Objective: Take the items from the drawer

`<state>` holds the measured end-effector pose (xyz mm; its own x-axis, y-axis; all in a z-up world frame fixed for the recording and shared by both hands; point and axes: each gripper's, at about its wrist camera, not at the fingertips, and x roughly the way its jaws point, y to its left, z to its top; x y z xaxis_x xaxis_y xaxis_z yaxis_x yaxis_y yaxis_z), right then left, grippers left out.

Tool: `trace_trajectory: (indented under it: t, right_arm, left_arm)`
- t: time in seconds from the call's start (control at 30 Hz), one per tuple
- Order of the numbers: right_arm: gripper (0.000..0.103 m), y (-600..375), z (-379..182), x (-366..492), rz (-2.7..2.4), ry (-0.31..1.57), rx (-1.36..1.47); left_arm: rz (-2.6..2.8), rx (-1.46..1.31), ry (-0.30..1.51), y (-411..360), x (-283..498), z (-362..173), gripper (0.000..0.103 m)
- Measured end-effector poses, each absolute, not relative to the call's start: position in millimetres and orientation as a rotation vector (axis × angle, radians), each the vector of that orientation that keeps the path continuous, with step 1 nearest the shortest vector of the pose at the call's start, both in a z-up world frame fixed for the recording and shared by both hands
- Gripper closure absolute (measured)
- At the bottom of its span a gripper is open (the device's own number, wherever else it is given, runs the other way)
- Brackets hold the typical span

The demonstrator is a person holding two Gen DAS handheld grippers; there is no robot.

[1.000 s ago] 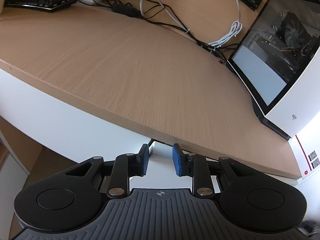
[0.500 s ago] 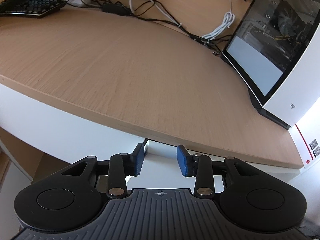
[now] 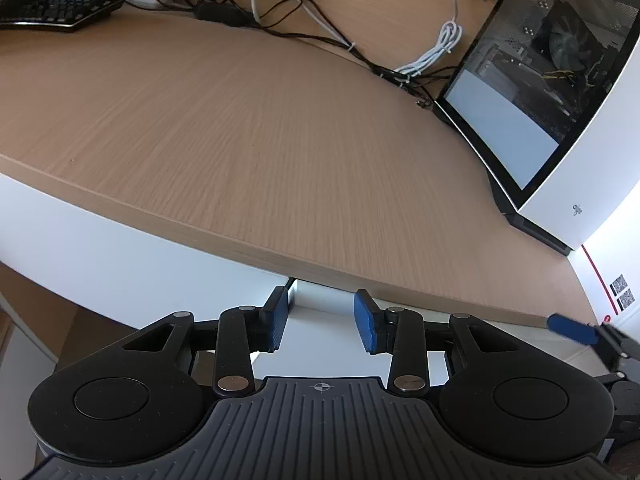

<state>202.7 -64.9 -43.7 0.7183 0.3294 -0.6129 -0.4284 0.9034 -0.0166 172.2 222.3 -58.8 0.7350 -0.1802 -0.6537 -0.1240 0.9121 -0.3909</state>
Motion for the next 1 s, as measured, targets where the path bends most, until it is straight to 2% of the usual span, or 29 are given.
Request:
trace_trajectory:
  t: [0.13, 0.2, 0.27, 0.37, 0.47, 1.0]
  right_arm:
    - [0.0, -65.9, -50.5, 208.6, 0.333, 0.69, -0.111]
    - [0.007, -73.2, -50.1, 209.2, 0.252, 0.714, -0.027]
    - [0.009, -81.3, -49.0, 212.2, 0.2, 0.727, 0.07]
    - [0.02, -71.2, -47.9, 216.5, 0.15, 0.741, 0.01]
    - [0.021, -59.6, -50.7, 214.8, 0.126, 0.746, -0.062]
    - [0.019, -64.3, -46.1, 212.6, 0.128, 0.82, -0.05]
  left_arm:
    - [-0.026, -0.428, 0.751, 221.3, 172.8, -58.4, 0.064]
    - [-0.024, -0.436, 0.751, 222.1, 173.3, -58.5, 0.064]
    - [-0.024, -0.443, 0.751, 223.1, 173.6, -58.9, 0.064]
    - [-0.025, -0.443, 0.754, 223.9, 175.0, -58.6, 0.064]
    - [-0.025, -0.42, 0.755, 221.8, 175.5, -58.3, 0.064]
    - [-0.055, -0.388, 0.766, 219.8, 169.7, -57.2, 0.061]
